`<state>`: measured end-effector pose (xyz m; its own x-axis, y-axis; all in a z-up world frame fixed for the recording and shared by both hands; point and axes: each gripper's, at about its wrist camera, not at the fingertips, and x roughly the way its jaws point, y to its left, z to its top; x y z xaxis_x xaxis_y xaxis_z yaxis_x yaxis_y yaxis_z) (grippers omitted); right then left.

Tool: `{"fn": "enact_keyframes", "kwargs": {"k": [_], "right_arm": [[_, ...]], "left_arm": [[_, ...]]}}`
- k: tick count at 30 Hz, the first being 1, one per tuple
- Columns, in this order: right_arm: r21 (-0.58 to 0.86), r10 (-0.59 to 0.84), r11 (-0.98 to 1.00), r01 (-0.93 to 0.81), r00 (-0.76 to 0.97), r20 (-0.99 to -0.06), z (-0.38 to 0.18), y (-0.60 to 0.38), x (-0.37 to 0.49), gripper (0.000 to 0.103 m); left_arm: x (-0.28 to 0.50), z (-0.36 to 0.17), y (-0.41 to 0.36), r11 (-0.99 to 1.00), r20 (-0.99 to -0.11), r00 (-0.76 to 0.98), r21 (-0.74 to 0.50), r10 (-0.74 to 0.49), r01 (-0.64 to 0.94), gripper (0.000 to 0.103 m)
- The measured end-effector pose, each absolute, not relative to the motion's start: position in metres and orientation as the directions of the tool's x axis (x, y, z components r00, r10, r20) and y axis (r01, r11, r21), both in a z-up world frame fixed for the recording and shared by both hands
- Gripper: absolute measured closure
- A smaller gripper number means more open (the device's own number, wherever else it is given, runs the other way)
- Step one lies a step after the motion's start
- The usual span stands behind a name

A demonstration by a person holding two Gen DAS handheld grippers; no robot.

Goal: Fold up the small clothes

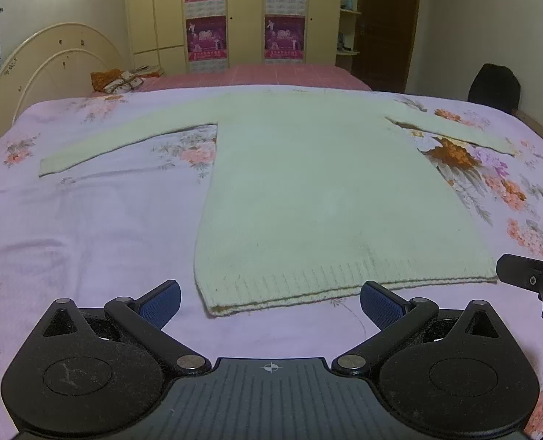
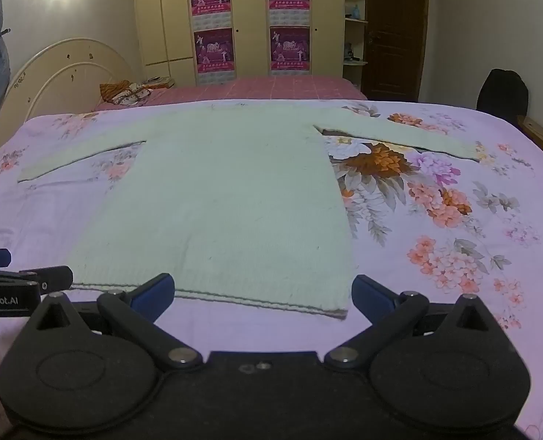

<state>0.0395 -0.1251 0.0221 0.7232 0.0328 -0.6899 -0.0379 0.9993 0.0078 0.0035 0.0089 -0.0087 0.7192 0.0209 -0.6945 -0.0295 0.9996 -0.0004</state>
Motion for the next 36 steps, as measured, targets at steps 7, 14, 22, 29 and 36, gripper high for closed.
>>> {"fn": "enact_keyframes", "kwargs": {"k": [7, 14, 22, 29, 36], "right_arm": [[0.006, 0.032, 0.999, -0.038, 0.723, -0.691, 0.0225, -0.1251, 0.0394, 0.001], [0.007, 0.032, 0.999, -0.038, 0.722, -0.691, 0.0216, -0.1221, 0.0383, 0.001], [0.007, 0.032, 0.999, -0.039, 0.719, -0.694, 0.0180, -0.1211, 0.0433, 0.001], [0.006, 0.032, 0.999, -0.039, 0.720, -0.694, 0.0190, -0.1215, 0.0424, 0.001], [0.006, 0.033, 0.999, -0.040, 0.719, -0.694, 0.0185, -0.1217, 0.0432, 0.001]], "left_arm": [[0.0027, -0.0091, 0.0117, 1.000, -0.692, 0.722, -0.002, 0.021, -0.030, 0.000], [0.0034, -0.0096, 0.0135, 0.999, -0.693, 0.721, -0.003, 0.021, -0.033, 0.000], [0.0041, -0.0102, 0.0150, 0.999, -0.694, 0.719, -0.005, 0.021, -0.034, 0.000], [0.0047, -0.0109, 0.0165, 0.999, -0.694, 0.720, -0.004, 0.021, -0.033, 0.000], [0.0050, -0.0109, 0.0169, 0.999, -0.695, 0.719, -0.004, 0.021, -0.033, 0.000]]}}
